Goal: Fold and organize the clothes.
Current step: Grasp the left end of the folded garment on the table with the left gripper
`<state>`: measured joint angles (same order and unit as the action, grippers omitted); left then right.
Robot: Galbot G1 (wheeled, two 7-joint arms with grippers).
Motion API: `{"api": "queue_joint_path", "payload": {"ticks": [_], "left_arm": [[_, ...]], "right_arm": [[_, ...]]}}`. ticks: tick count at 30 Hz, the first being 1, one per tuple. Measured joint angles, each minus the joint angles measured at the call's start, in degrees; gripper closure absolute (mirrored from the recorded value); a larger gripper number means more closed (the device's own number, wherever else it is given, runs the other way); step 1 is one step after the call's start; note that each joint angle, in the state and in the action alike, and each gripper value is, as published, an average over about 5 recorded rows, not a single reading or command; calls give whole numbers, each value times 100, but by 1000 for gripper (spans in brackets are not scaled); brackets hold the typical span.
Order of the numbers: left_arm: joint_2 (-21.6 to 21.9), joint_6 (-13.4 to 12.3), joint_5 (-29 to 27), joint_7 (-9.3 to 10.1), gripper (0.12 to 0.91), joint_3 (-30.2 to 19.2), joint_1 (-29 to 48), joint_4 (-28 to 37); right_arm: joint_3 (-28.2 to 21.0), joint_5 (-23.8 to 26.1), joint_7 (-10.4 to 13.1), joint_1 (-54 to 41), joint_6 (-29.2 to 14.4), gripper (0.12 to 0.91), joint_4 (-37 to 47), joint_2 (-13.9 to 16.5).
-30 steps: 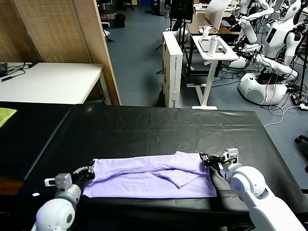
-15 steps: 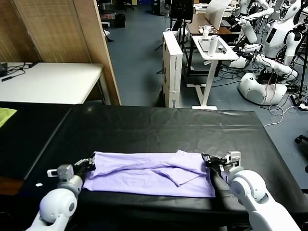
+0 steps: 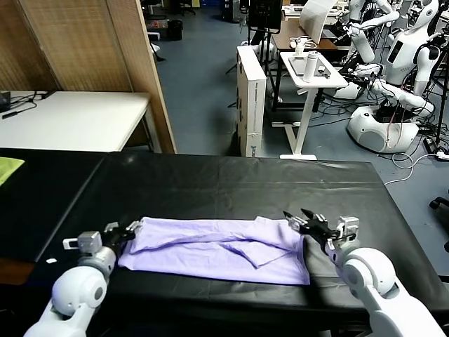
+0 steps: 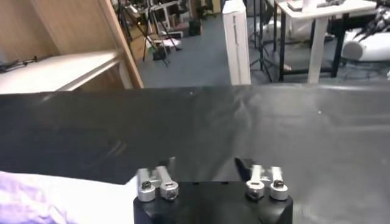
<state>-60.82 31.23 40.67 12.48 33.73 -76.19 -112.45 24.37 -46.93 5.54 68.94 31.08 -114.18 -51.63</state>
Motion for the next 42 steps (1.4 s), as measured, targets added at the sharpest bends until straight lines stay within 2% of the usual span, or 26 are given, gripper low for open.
{"api": "queue_joint_path", "payload": {"ticks": [2, 5, 10, 12, 15, 19, 23, 27, 42], "left_arm": [[113, 152, 421, -49, 141, 133, -84, -78], [363, 328, 1002, -322, 126, 373, -252, -125], [860, 995, 2164, -683, 123, 834, -433, -8], [1036, 1094, 2630, -792, 123, 980, -462, 81], [1246, 1095, 3031, -946, 123, 1092, -487, 226], [1394, 1096, 3153, -1181, 123, 1121, -481, 376], [1444, 1097, 3051, -1456, 123, 1051, -469, 460], [1452, 1097, 2926, -1617, 123, 928, -417, 508], [1244, 1079, 2585, -1676, 123, 505, -265, 649]], "right_arm": [[90, -82, -1, 99, -9, 119, -101, 126], [255, -171, -7, 262, -10, 118, -234, 274], [552, -193, -35, 542, -17, 118, -357, 361], [647, -190, -44, 632, -21, 118, -377, 355], [753, -182, -49, 741, -24, 118, -391, 333], [828, -169, -51, 804, -24, 118, -393, 322], [857, -159, -51, 798, -24, 118, -369, 324], [861, -148, -50, 785, -24, 118, -338, 324], [754, -102, -41, 744, -21, 118, -270, 316]]}}
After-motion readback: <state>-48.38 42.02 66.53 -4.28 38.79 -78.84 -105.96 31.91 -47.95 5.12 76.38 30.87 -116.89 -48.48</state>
